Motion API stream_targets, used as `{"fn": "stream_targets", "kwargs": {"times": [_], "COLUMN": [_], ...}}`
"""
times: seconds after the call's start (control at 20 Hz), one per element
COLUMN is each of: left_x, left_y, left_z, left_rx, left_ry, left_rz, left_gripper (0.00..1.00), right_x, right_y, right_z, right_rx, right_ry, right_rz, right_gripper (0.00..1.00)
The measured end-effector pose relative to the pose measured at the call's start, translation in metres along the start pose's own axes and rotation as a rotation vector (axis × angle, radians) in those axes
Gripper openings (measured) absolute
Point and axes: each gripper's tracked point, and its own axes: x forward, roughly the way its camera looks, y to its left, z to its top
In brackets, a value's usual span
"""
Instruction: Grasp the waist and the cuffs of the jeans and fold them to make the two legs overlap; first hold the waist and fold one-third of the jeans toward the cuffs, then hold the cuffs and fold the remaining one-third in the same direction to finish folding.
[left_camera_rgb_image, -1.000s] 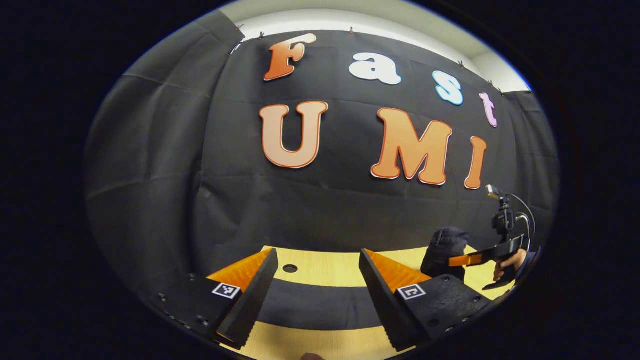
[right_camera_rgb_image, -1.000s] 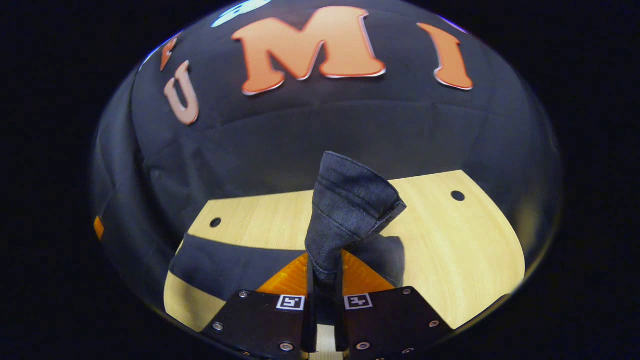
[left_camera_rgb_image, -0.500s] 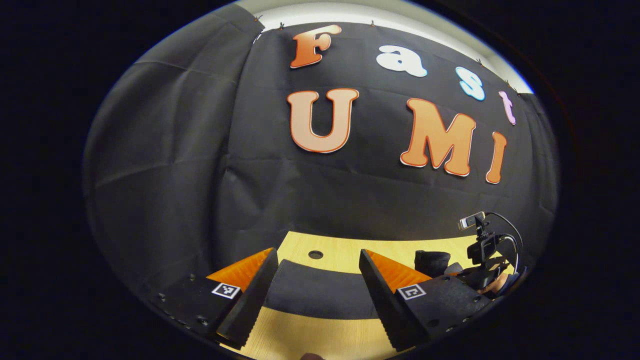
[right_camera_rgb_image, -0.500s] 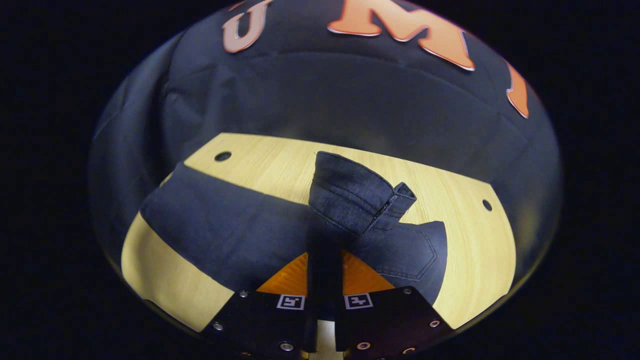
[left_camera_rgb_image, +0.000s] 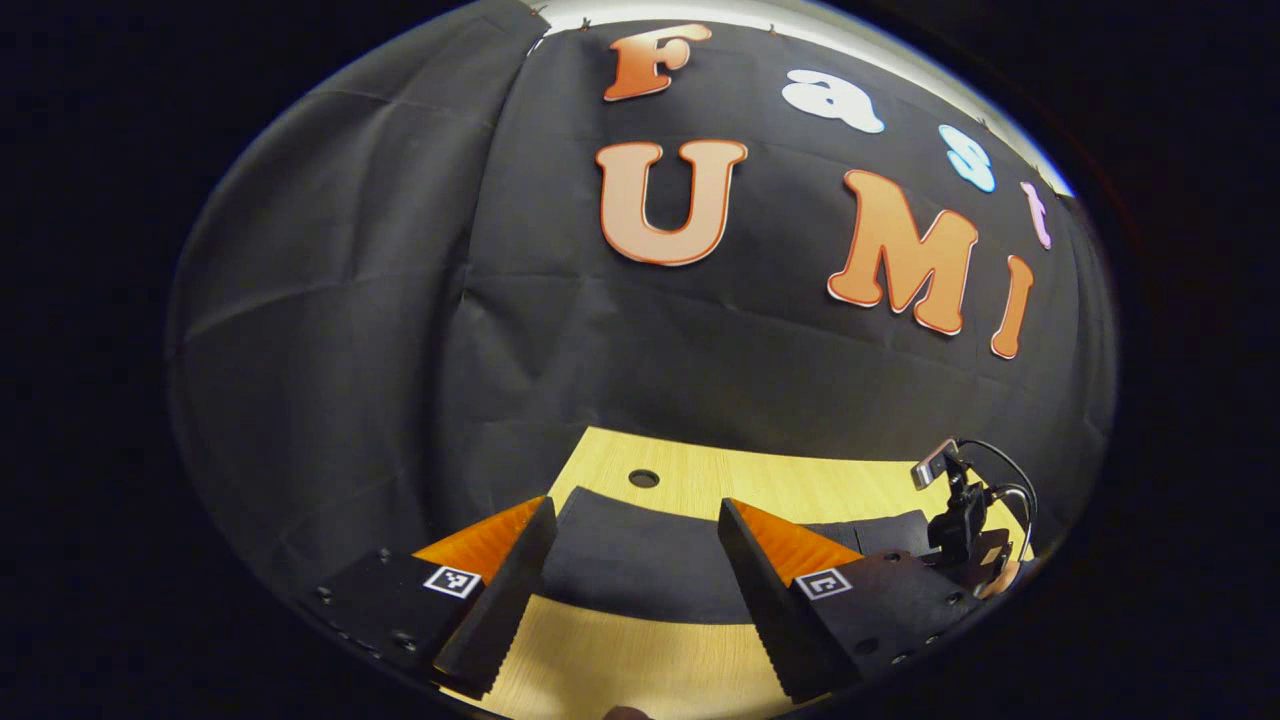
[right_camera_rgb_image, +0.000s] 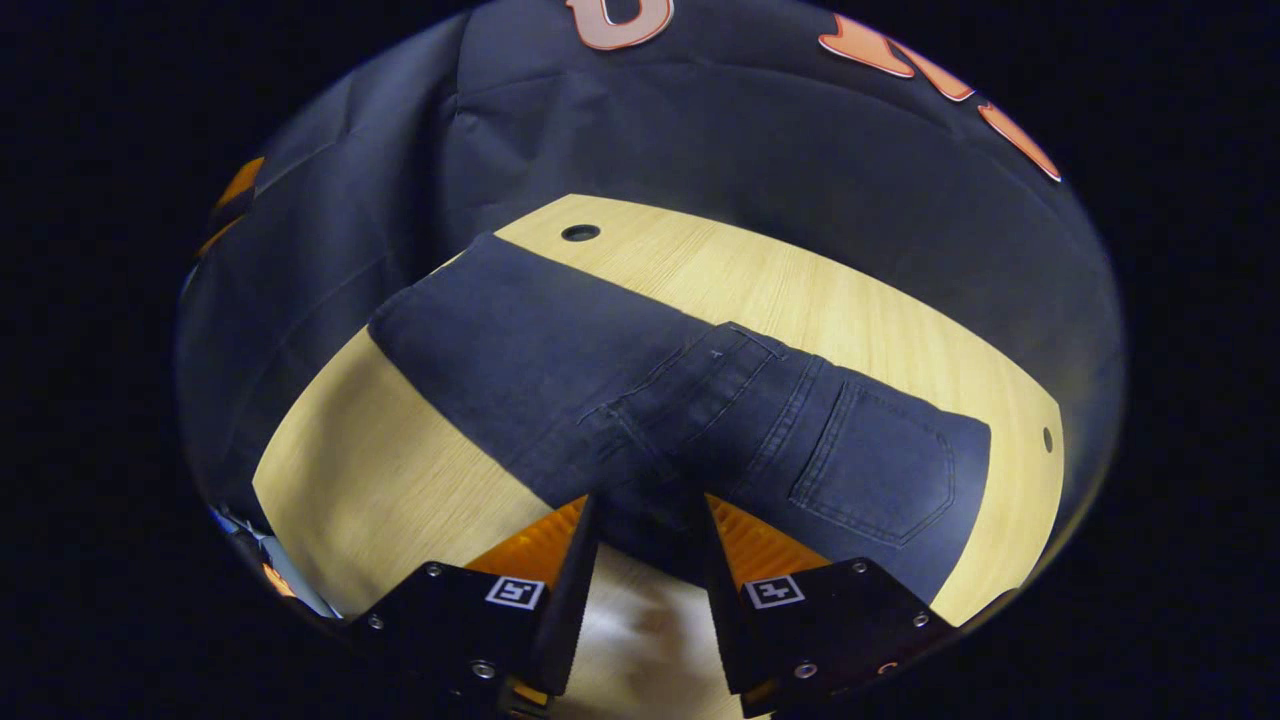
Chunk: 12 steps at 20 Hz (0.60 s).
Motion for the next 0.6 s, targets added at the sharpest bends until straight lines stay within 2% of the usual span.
{"fn": "stream_targets", "kwargs": {"times": [0.1,0.2,0.25,0.35,0.45,0.6], "left_x": [0.016,0.034,0.042,0.056,0.074,0.094], "left_y": [0.013,0.024,0.031,0.040,0.049,0.068], "left_z": [-0.018,-0.038,-0.047,-0.068,-0.086,-0.125], "left_rx": [-0.053,-0.136,-0.179,-0.244,-0.296,-0.365], "left_ry": [0.089,0.193,0.244,0.342,0.423,0.589], "left_rz": [0.036,0.076,0.093,0.114,0.136,0.261], "left_gripper": [0.98,0.98,0.98,0.96,0.98,0.98], "right_x": [-0.009,-0.025,-0.033,-0.050,-0.069,-0.098], "right_y": [-0.006,-0.022,-0.031,-0.051,-0.071,-0.093], "right_z": [0.006,0.017,0.024,0.033,0.035,0.034], "right_rx": [0.035,0.071,0.085,0.111,0.134,0.156], "right_ry": [-0.026,-0.065,-0.090,-0.133,-0.167,-0.205], "right_rz": [-0.007,-0.034,-0.053,-0.093,-0.132,-0.193], "right_gripper": [0.61,0.71,0.81,0.89,0.93,0.94]}}
